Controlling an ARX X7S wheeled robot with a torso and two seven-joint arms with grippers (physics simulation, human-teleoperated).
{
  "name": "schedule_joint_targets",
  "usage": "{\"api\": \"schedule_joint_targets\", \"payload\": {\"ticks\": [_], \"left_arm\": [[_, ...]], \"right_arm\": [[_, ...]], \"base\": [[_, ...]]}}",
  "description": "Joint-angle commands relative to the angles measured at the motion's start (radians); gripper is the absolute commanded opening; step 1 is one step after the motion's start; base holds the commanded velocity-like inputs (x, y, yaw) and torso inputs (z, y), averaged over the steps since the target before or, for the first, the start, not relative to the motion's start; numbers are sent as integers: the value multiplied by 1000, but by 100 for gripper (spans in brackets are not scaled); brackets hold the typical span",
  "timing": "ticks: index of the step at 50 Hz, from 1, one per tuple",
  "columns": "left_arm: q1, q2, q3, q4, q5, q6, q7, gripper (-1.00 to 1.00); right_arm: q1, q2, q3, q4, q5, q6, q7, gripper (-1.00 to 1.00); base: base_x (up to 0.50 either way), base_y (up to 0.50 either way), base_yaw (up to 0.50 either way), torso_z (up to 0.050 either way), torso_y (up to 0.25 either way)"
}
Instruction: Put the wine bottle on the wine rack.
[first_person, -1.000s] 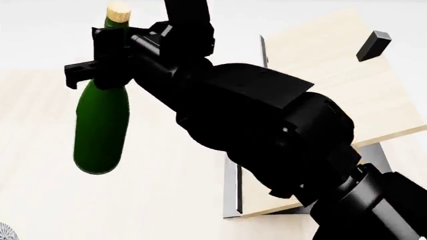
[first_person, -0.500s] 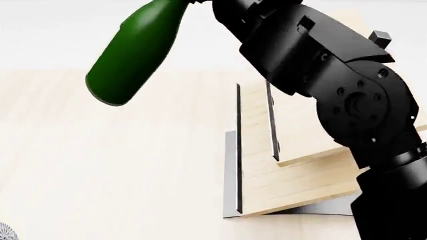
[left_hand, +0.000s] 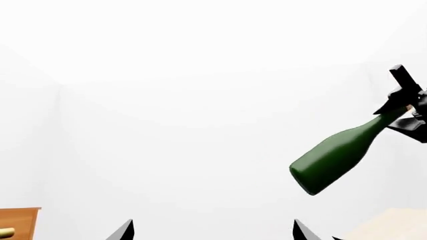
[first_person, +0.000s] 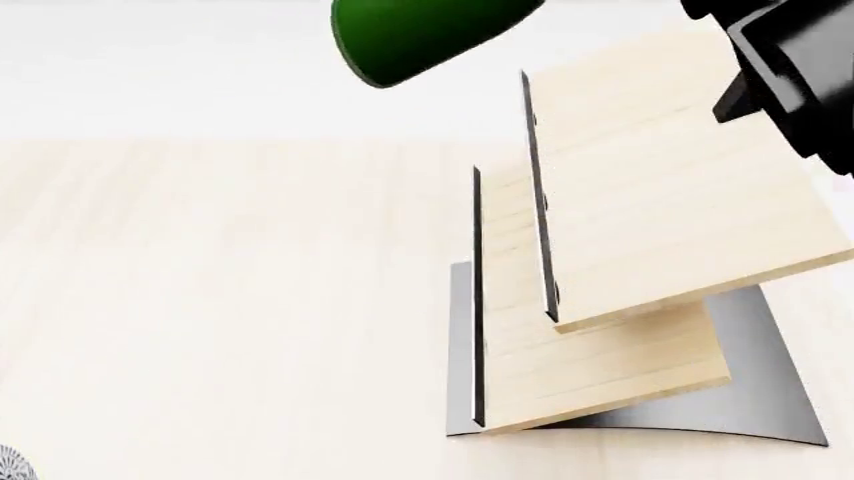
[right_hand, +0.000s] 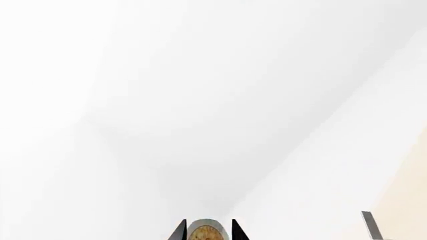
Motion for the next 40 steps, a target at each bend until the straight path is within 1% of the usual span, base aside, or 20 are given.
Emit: {"api": "schedule_joint_targets", "payload": {"ticks": [1,7,10,20,24,26,28,32,37,40], "left_arm": [[-1,-4,0,6,-3,-4,-3,100],[-4,-3,5,5,1,-9,-2,100],[-4,-4,5,3,0,-7,-4,100],[-8,-5,9,-4,3,-7,-6,100],[-7,-6,7,0,0,-10,-7,100],[-10,-6,10,-3,2,-10,-7,100],[-12,-5,12,-5,3,-11,-7,100],[-12,-7,11,-2,2,-13,-8,100],[-14,-7,14,-1,2,-17,-7,100],[-11,-7,14,0,6,-17,-9,100]], "right_arm": [[-45,84,105,-24,33,-46,29,-100],[-90,123,142,-109,54,-75,93,-100],[-97,133,148,-113,64,-71,99,-100],[-46,148,126,40,109,41,25,-100],[-12,150,113,137,121,93,-26,-100],[12,152,102,192,135,147,-63,-100],[37,151,89,228,125,166,-84,-100],[98,154,53,394,102,245,-206,-100],[105,182,53,407,105,270,-219,-100],[62,212,81,317,136,260,-168,-100]], "base": [[0,0,0,0,0],[0,0,0,0,0],[0,0,1,0,3],[0,0,0,0,0],[0,0,0,0,2],[0,0,0,0,0],[0,0,0,0,0],[0,0,0,0,0],[0,0,0,0,0],[0,0,0,0,3]]}}
